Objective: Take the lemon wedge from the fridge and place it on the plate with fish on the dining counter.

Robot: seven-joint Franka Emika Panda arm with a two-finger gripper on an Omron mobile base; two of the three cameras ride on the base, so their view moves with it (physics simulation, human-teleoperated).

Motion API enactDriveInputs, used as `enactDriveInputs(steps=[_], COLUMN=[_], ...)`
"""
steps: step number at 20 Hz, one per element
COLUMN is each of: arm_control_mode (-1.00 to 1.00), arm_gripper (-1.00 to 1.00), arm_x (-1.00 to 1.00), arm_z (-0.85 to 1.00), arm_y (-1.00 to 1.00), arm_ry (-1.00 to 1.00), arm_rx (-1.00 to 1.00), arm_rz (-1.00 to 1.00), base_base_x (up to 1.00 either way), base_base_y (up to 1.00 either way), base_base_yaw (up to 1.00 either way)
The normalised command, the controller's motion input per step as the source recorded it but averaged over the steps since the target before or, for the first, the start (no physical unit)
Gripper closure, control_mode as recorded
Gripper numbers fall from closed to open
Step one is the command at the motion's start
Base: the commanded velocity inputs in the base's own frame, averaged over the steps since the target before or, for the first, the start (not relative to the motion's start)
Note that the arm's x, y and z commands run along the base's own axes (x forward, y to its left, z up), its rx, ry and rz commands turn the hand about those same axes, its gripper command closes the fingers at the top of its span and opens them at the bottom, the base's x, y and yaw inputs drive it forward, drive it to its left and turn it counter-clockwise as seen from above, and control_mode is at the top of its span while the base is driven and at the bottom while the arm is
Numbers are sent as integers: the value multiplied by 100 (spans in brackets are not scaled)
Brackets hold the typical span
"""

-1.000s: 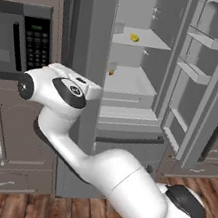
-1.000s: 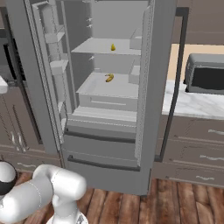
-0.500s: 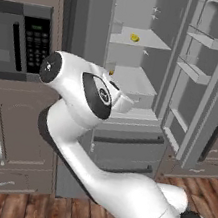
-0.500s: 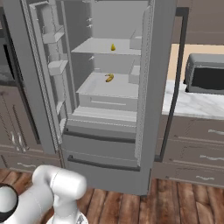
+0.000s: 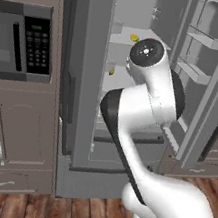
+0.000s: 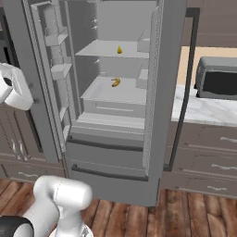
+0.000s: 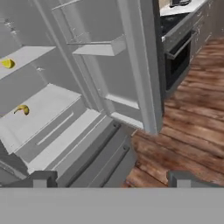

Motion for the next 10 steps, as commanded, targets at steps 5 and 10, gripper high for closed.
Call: enactDriveInputs(steps=[5, 10], arm_control_mode=[-100, -100], arm_gripper=[-100, -100], arm_x=[38, 39], arm_z=[0, 6], arm_y=[-83, -28], arm_ry=[1, 0], arm_rx=[14, 23], arm_rz=[40, 38], base_base_x=[0, 0], base_base_y=[0, 0], base_base_yaw=[0, 0])
